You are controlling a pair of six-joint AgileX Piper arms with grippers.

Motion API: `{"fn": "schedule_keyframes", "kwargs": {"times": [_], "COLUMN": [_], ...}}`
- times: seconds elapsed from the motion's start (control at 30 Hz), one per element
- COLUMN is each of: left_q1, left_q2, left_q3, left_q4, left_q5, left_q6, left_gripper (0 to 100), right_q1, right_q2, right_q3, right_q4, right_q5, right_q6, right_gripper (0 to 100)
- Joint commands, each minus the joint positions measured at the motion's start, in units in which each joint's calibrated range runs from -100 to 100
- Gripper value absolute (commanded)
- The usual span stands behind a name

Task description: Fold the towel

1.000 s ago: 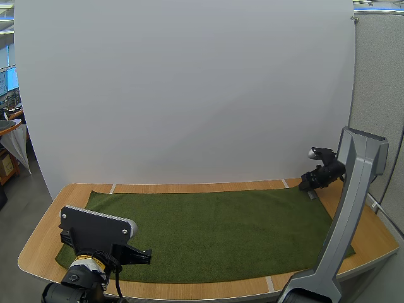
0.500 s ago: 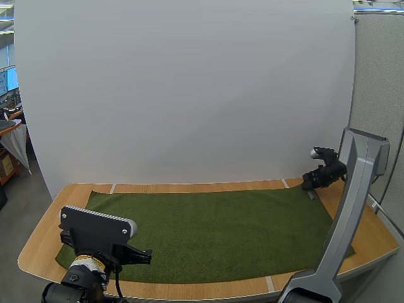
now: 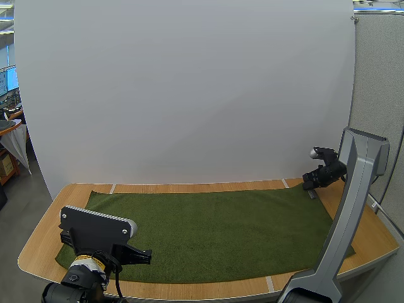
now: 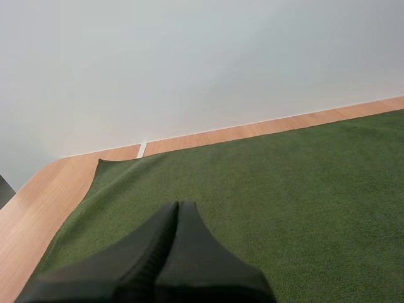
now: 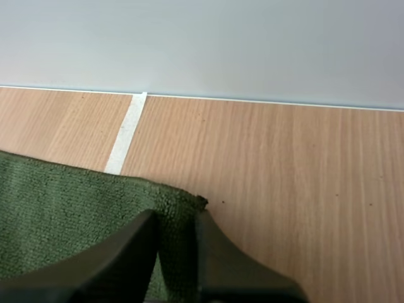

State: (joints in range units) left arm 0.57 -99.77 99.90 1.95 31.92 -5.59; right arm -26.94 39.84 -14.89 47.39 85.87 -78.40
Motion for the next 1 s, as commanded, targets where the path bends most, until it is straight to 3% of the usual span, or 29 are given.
{"fn": "schedule_keyframes", "kwargs": {"times": [0.0, 0.1, 0.17, 0.47, 0.97], "left_q1": [-0.16, -0.16, -0.16, -0.16, -0.16], "left_q2": [-0.23, -0.23, -0.23, -0.23, -0.23], "left_q3": [0.10, 0.10, 0.10, 0.10, 0.10], "left_q4": [0.08, 0.08, 0.08, 0.08, 0.08], "left_q5": [-0.47, -0.47, -0.47, -0.47, -0.47], "left_q6": [-0.32, -0.32, -0.32, -0.32, -0.32], "left_gripper": [0, 0, 0, 0, 0], "right_q1": [-0.17, -0.17, -0.17, -0.17, -0.17], "right_q2": [-0.60, -0.60, -0.60, -0.60, -3.02], "right_q3": [0.02, 0.02, 0.02, 0.02, 0.02], "right_q4": [0.52, 0.52, 0.52, 0.52, 3.47], "right_q5": [0.60, 0.60, 0.60, 1.87, 14.13], "right_q6": [-0.24, -0.24, -0.24, -0.24, -0.24], "right_gripper": [22, 6, 0, 0, 0]}}
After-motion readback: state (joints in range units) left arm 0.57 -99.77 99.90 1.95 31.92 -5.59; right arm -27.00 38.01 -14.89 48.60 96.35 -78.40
